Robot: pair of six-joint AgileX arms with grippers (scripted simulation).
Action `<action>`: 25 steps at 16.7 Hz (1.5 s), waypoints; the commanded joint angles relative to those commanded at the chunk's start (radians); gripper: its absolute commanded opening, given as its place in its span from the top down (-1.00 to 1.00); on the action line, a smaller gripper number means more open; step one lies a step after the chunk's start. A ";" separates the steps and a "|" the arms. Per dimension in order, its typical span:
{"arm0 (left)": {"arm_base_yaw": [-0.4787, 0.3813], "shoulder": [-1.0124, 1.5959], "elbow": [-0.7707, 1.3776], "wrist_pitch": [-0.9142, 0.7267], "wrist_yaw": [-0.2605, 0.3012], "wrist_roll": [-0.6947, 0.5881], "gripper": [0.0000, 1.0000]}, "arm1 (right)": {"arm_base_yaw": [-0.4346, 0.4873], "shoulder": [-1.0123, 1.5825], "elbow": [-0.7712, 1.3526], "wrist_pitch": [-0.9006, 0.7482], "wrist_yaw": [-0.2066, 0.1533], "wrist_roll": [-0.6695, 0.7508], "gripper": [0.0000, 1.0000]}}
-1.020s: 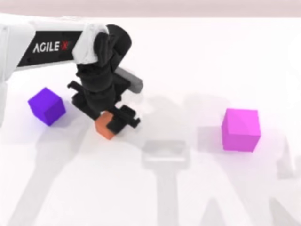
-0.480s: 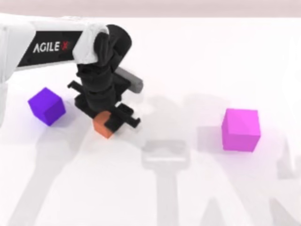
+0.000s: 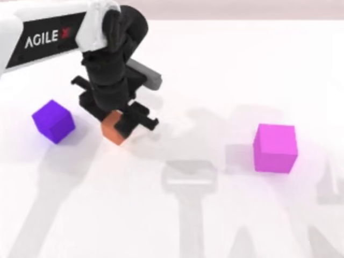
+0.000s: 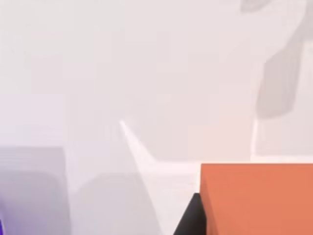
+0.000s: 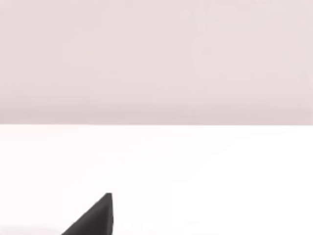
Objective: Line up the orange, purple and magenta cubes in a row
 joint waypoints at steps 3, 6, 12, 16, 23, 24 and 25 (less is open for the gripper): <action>0.008 -0.031 0.052 -0.076 -0.001 -0.002 1.00 | 0.000 0.000 0.000 0.000 0.000 0.000 -1.00; 0.008 -0.034 0.055 -0.080 -0.001 -0.002 1.00 | 0.000 0.000 0.000 0.000 0.000 0.000 -1.00; -0.058 0.012 0.128 -0.114 -0.005 -0.109 1.00 | 0.000 0.000 0.000 0.000 0.000 0.000 -1.00; -0.175 0.089 0.265 -0.186 -0.012 -0.370 1.00 | 0.000 0.000 0.000 0.000 0.000 0.000 -1.00; -0.412 0.225 0.518 -0.327 -0.025 -0.971 1.00 | 0.000 0.000 0.000 0.000 0.000 0.000 -1.00; -0.439 0.235 0.546 -0.339 -0.027 -1.029 1.00 | 0.000 0.000 0.000 0.000 0.000 0.000 -1.00; -0.462 0.243 0.570 -0.349 -0.029 -1.077 1.00 | 0.000 0.000 0.000 0.000 0.000 0.000 -1.00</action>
